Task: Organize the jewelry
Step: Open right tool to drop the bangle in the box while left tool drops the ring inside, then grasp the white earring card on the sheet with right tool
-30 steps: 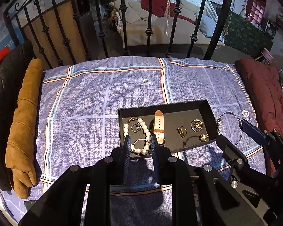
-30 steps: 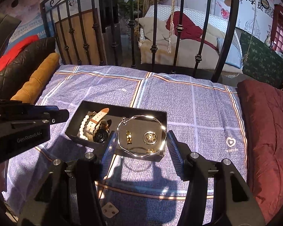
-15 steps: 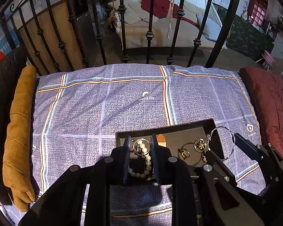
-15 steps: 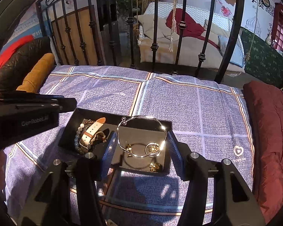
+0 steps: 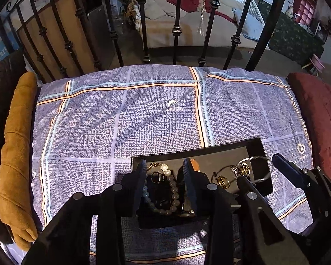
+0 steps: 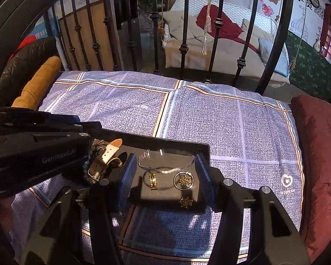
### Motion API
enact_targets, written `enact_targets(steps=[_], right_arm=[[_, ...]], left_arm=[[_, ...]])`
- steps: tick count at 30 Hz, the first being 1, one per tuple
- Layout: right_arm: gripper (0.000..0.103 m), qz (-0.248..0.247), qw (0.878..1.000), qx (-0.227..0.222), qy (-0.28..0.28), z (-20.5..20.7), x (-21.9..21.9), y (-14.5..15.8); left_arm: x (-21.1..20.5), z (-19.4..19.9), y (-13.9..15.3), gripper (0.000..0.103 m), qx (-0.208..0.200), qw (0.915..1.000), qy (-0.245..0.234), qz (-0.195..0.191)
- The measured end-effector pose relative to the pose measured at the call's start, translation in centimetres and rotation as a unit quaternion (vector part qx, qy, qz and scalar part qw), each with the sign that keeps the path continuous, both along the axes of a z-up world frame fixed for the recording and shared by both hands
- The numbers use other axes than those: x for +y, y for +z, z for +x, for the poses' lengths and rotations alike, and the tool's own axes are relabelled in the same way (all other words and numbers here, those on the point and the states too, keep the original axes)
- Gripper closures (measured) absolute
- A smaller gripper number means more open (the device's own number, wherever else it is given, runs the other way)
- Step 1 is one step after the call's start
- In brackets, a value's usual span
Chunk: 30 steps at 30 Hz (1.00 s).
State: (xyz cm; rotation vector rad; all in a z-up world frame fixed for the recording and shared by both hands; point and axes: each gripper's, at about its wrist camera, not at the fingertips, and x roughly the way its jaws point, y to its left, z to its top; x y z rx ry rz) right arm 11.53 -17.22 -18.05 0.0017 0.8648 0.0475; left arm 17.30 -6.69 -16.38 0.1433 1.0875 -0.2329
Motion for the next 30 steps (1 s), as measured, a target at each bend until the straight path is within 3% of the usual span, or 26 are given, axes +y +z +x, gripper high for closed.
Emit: enact_targets(steps=[5, 14, 21, 30], right_arm=[[0.047, 0.0, 1.0, 0.005, 0.0, 0.0, -0.1, -0.1], [0.047, 0.015, 1.0, 0.011, -0.017, -1.3, -1.5, 0.1], [0.047, 0.018, 0.999, 0.032, -0.032, -4.7, -3.3, -0.5], [0.047, 0.04, 0.996, 0.073, -0.038, -10.3, -3.4, -1.9]], left_arm=[[0.1, 0.1, -0.2, 0.025, 0.001, 0.9999, 0.008, 0.014], [1.0, -0.7, 0.2, 0.021, 0.003, 0.9998, 0.019, 0.01], [3.2, -4.0, 0.0, 0.02, 0.01, 0.9993, 0.036, 0.008], [5.1, -10.1, -3.2, 0.02, 0.07, 0.9964, 0.047, 0.011]])
